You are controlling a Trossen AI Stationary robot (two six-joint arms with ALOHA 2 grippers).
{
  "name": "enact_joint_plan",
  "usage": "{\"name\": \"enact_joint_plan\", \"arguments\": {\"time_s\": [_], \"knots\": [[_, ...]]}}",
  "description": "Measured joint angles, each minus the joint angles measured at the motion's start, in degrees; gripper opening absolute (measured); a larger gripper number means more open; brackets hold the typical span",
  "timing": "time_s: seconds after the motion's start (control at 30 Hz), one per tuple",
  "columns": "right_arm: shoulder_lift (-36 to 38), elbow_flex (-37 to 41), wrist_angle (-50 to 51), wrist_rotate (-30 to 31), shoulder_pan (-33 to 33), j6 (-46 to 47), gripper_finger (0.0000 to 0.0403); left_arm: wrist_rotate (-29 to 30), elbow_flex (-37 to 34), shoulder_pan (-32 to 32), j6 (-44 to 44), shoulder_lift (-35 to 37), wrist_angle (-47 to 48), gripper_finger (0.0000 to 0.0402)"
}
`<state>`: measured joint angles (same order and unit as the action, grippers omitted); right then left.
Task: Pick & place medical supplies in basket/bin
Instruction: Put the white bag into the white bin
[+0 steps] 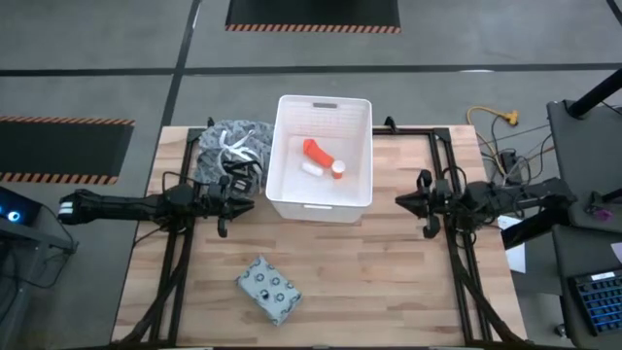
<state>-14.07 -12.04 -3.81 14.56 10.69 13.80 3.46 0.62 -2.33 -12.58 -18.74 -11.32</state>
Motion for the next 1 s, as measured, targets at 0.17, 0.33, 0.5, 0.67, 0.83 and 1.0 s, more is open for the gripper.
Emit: {"name": "enact_joint_plan", "arguments": {"time_s": [0.17, 0.33, 0.5, 0.67, 0.83, 1.0], "knots": [[7.3, 7.5, -1.7, 0.3, 0.0, 0.3, 0.0019, 0.0, 0.0, 0.0, 0.0, 0.0, 0.0, 0.0038], [12.0, 11.5, 1.0, 3.3, 0.0, 6.6, 0.0009, 0.0, 0.1, 0.0, -3.3, 0.0, 0.0, 0.0038], [12.7, 11.4, -0.9, 4.4, 0.0, 5.3, 0.0009, -0.1, 2.2, 0.0, -11.3, 0.0, -1.1, 0.0038], [12.5, 11.5, -0.5, 7.7, 0.0, 5.3, 0.0009, -0.1, 4.9, 0.0, -11.7, 0.0, -7.7, 0.0038], [12.3, 11.5, 0.3, 9.8, 0.0, 5.5, 0.0009, -0.2, 12.1, 0.0, -6.1, -0.5, -7.2, 0.0062], [12.1, 11.5, 0.2, 11.5, 0.0, 5.7, 0.0009, -0.9, 21.7, 0.0, -1.9, -4.3, -5.5, 0.0133]]}}
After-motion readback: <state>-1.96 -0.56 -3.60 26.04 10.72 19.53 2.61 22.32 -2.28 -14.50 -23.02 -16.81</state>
